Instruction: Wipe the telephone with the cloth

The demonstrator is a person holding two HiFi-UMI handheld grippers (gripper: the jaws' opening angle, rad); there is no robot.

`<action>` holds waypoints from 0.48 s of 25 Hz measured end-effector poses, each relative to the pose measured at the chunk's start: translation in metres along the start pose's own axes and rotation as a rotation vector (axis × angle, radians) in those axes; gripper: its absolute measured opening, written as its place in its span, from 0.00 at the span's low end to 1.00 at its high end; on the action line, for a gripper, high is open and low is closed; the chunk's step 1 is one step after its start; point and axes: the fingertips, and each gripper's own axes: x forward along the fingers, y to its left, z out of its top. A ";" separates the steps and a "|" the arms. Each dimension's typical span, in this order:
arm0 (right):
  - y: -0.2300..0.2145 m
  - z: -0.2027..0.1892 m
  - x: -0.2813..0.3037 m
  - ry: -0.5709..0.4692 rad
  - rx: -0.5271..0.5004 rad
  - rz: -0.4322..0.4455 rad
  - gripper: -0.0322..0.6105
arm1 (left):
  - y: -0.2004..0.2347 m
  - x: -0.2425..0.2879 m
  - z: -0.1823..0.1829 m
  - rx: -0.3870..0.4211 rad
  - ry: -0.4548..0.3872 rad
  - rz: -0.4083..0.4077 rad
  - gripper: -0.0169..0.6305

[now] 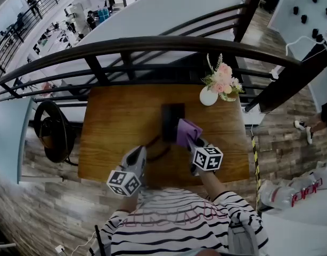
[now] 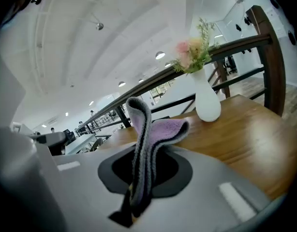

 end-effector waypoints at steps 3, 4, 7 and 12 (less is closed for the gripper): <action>0.020 0.015 -0.019 -0.048 -0.013 0.044 0.11 | -0.006 0.002 0.004 0.012 -0.011 -0.009 0.03; 0.026 0.019 -0.026 -0.065 -0.012 0.057 0.11 | -0.008 0.002 0.005 0.015 -0.015 -0.013 0.03; 0.036 0.026 -0.047 -0.104 0.000 0.083 0.11 | -0.017 0.002 0.004 0.018 -0.023 -0.025 0.03; 0.038 0.023 -0.081 -0.130 0.014 0.095 0.11 | -0.037 0.000 -0.007 0.017 -0.024 -0.040 0.03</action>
